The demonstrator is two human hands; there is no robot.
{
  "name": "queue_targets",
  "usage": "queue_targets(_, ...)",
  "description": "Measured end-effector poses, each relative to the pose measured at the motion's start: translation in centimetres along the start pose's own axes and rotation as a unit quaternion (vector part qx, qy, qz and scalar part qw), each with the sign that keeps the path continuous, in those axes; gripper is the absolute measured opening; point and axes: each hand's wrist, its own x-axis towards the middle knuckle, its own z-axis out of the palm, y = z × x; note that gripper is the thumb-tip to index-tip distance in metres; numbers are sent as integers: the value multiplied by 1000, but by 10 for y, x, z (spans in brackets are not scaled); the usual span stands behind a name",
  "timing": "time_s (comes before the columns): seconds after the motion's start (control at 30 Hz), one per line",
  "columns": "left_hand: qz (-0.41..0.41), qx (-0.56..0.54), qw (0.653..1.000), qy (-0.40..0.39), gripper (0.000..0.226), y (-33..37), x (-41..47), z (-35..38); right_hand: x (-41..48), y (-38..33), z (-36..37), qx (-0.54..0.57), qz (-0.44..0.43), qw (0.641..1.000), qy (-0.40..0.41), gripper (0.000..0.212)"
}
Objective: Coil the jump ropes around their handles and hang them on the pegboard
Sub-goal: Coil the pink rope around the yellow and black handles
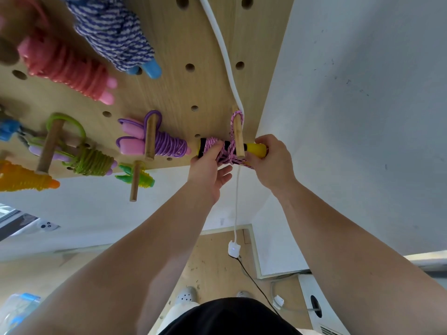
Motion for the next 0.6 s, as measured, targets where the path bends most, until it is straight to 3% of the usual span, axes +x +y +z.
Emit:
queue_targets(0.2, 20, 9, 1000, 17, 55, -1, 4, -1, -1, 5, 6, 3, 23, 1000, -2, 50)
queue_targets(0.37, 16, 1, 999, 28, 57, -6, 4, -1, -12, 10, 3, 16, -28, 999, -3, 65)
queue_targets(0.6, 58, 43, 996, 57, 61, -11, -3, 3, -18, -4, -6, -24, -46, 997, 60, 38)
